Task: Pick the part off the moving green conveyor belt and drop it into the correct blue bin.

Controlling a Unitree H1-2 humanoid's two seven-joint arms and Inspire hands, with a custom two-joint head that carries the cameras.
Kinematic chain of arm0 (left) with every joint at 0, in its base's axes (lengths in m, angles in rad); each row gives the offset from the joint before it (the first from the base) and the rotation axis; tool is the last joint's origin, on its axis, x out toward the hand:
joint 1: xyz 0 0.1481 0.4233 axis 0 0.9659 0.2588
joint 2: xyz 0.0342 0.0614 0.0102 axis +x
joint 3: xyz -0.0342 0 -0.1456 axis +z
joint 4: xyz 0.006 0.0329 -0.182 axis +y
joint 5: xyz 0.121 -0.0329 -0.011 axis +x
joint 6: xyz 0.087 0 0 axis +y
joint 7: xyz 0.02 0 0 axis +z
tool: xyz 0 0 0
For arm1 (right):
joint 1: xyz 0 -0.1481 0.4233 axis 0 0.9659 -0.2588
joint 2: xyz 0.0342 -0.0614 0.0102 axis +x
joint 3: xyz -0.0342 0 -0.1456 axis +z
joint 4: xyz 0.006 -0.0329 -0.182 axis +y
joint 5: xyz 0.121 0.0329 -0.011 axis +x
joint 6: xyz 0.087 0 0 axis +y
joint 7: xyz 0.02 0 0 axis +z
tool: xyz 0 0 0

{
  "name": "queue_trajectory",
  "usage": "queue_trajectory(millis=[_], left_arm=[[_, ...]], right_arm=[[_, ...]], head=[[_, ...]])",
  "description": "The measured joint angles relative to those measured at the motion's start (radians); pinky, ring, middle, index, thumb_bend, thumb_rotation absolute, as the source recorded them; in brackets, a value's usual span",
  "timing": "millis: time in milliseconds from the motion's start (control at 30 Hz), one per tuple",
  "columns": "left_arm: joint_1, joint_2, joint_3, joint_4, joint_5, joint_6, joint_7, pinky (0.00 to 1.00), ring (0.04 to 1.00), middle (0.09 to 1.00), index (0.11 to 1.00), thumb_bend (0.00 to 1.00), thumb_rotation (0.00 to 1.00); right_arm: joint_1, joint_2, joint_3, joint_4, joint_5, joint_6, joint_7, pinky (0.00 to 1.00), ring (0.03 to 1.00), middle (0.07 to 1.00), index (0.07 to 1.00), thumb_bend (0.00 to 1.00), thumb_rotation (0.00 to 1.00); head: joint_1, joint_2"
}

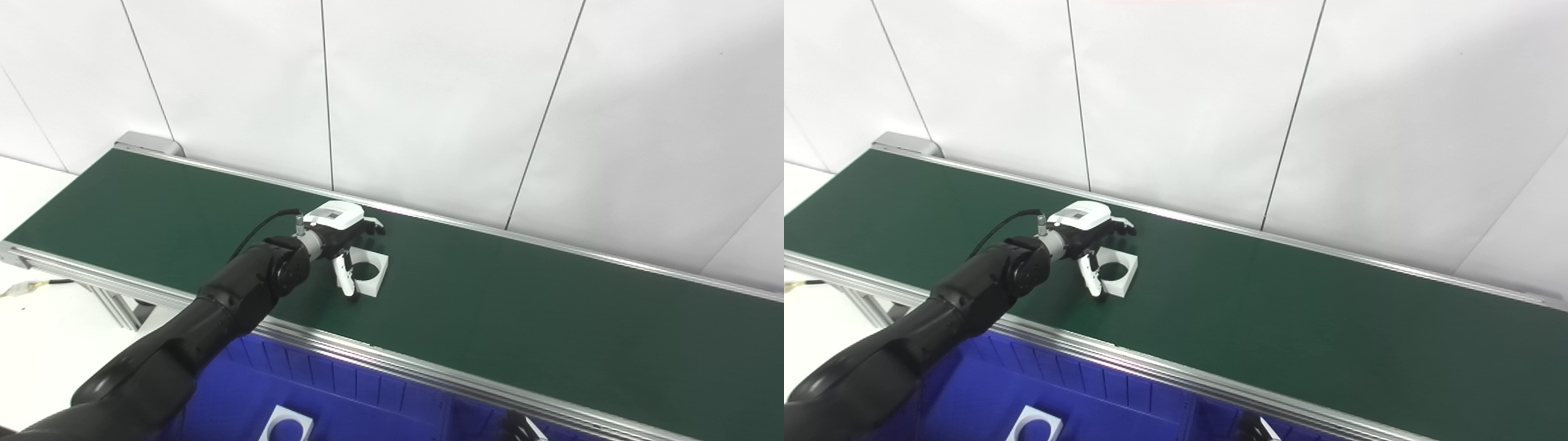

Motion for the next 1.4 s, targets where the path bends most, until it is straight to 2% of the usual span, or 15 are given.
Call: queue_trajectory(millis=[167,200,233,267,300,333,367,533,633,767,800,900,1067,1267,1400], left_arm=[[-0.024,-0.013,-0.024,0.038,-0.005,-0.022,0.008,0.74,0.746,0.739,0.691,0.84,0.06],[-0.027,-0.014,-0.028,0.04,-0.006,-0.025,0.008,0.75,0.721,0.706,0.574,0.65,0.06],[-0.028,-0.014,-0.031,0.039,-0.006,-0.026,0.008,0.76,0.708,0.687,0.534,0.59,0.06],[-0.028,-0.014,-0.033,0.038,-0.006,-0.027,0.007,0.77,0.701,0.677,0.513,0.56,0.06],[-0.029,-0.014,-0.034,0.037,-0.007,-0.031,0.006,0.65,0.57,0.562,0.49,0.53,0.02],[-0.028,-0.014,-0.034,0.031,-0.011,-0.034,0.002,0.63,0.547,0.542,0.486,0.53,0.01],[-0.026,-0.013,-0.034,0.026,-0.016,-0.038,-0.001,0.69,0.581,0.548,0.459,0.52,0.0],[-0.003,0.001,-0.031,-0.032,-0.025,-0.04,-0.031,0.84,0.667,0.517,0.474,0.52,0.0],[0.012,0.009,-0.03,-0.075,-0.027,-0.037,-0.06,0.82,0.657,0.502,0.482,0.52,0.0],[0.022,0.009,-0.023,-0.108,-0.027,-0.016,-0.084,0.82,0.638,0.56,0.456,0.51,0.0],[0.024,0.009,-0.022,-0.116,-0.028,-0.009,-0.094,0.85,0.663,0.51,0.479,0.52,0.0],[0.033,0.009,-0.02,-0.143,-0.027,0.007,-0.11,0.78,0.598,0.546,0.467,0.52,0.0],[0.06,0.018,-0.016,-0.197,-0.027,0.013,-0.122,0.76,0.6,0.548,0.462,0.52,0.0],[0.137,0.056,0.029,-0.382,-0.03,0.021,-0.166,0.77,0.55,0.518,0.469,0.52,0.0],[0.177,0.075,0.061,-0.547,-0.036,0.053,-0.209,0.7,0.528,0.502,0.476,0.52,0.0]], right_arm=[[0.003,0.001,0.004,-0.001,-0.003,0.0,-0.003,0.66,0.786,0.817,0.847,0.66,0.68],[0.003,0.001,0.005,-0.001,-0.005,0.0,-0.004,0.67,0.787,0.816,0.846,0.67,0.68],[0.004,0.002,0.005,-0.001,-0.005,0.0,-0.005,0.67,0.787,0.816,0.845,0.67,0.68],[0.004,0.002,0.005,-0.001,-0.006,0.0,-0.005,0.67,0.787,0.816,0.845,0.67,0.69],[0.005,0.002,0.005,-0.001,-0.006,0.0,-0.005,0.67,0.789,0.818,0.848,0.67,0.68],[0.006,0.002,0.005,-0.001,-0.006,0.0,-0.006,0.67,0.79,0.818,0.848,0.67,0.68],[0.008,0.002,0.005,-0.001,-0.006,0.0,-0.006,0.68,0.793,0.82,0.849,0.67,0.68],[0.01,0.002,0.006,-0.004,-0.006,0.0,-0.006,0.67,0.793,0.819,0.851,0.66,0.69],[0.01,0.001,0.006,-0.005,-0.006,0.0,-0.006,0.66,0.788,0.817,0.851,0.66,0.69],[0.01,0.001,0.007,-0.006,-0.01,0.0,-0.006,0.66,0.788,0.819,0.852,0.67,0.69],[0.01,0.001,0.006,-0.007,-0.009,0.0,-0.006,0.67,0.79,0.82,0.851,0.67,0.69],[0.01,0.0,0.006,-0.007,-0.006,0.0,-0.006,0.66,0.786,0.819,0.85,0.67,0.69],[0.013,0.0,0.006,-0.007,-0.004,0.0,-0.006,0.67,0.792,0.821,0.85,0.67,0.69],[0.013,-0.004,0.006,-0.009,-0.004,0.0,-0.006,0.66,0.786,0.816,0.851,0.65,0.68],[0.013,-0.004,0.006,-0.01,-0.004,0.0,-0.006,0.66,0.787,0.816,0.851,0.65,0.67]], head=[[-0.002,0.002],[-0.003,0.003],[-0.003,0.003],[-0.005,0.005],[-0.005,0.006],[-0.005,0.006],[-0.003,0.009],[-0.002,0.012],[-0.002,0.012],[-0.002,0.015],[-0.002,0.015],[-0.003,0.017],[-0.003,0.018],[-0.005,0.023],[-0.005,0.023]])
